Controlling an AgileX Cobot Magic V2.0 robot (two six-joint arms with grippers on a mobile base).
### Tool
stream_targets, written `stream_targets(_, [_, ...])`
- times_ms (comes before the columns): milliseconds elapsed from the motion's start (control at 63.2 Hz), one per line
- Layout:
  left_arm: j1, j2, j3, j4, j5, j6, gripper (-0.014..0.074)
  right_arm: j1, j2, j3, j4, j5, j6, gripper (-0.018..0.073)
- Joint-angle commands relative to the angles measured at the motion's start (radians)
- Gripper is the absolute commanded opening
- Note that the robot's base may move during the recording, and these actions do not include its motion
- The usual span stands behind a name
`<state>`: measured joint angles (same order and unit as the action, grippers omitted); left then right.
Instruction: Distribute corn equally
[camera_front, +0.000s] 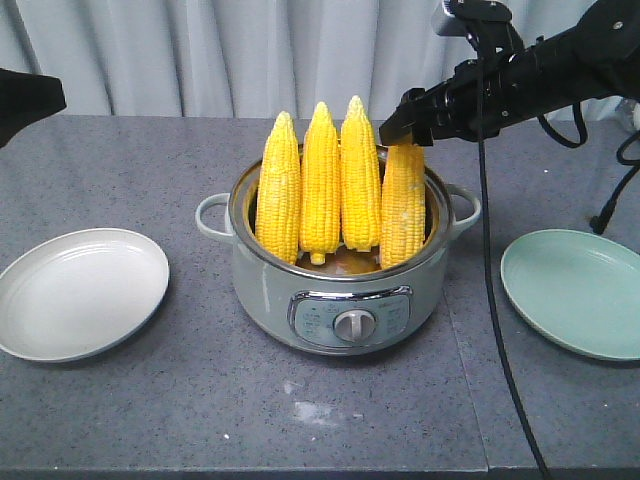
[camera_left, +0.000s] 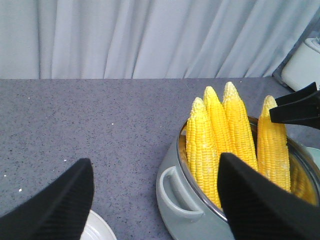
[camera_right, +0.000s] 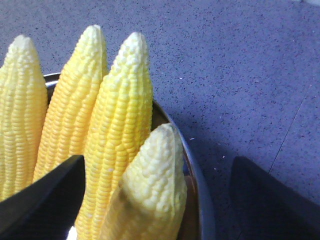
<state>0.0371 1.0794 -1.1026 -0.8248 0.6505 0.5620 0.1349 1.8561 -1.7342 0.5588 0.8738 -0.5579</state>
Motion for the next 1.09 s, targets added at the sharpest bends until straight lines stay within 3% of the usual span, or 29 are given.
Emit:
stream_targets(0, [-0.001,-0.010,-0.034,-0.038,-0.040,0.006,0.0514,-0.003,-0.040,-0.033,0.023,-0.019,-0.005,0.0578])
stream_targets(269, [-0.001,-0.010,-0.034,-0.038,-0.040,0.006,0.0514,-0.003,-0.024,-0.033,0.023,0.002,-0.006,0.0576])
stream_targets(396, [-0.001,-0.010,-0.034,-0.038,-0.040,0.006,0.0514,-0.003,-0.024,-0.033,0.023,0.016,-0.007,0.0533])
stream_targets(871, [-0.001,-0.010,-0.034,-0.038,-0.038,0.006,0.0513,-0.004,-0.051,-0.033,0.078,0.074,-0.061,0.0029])
stream_targets(934, [-0.001,-0.010,-0.034,-0.038,-0.039,0.006,0.0513,-0.005,-0.081,-0.040,0.103,0.071,-0.086,-0.0013])
stream_targets(1077, [-0.001,-0.010,-0.034,-0.039,-0.033,0.005,0.0513,-0.005,-0.160,-0.096,0.122,0.058,-0.098,-0.0009])
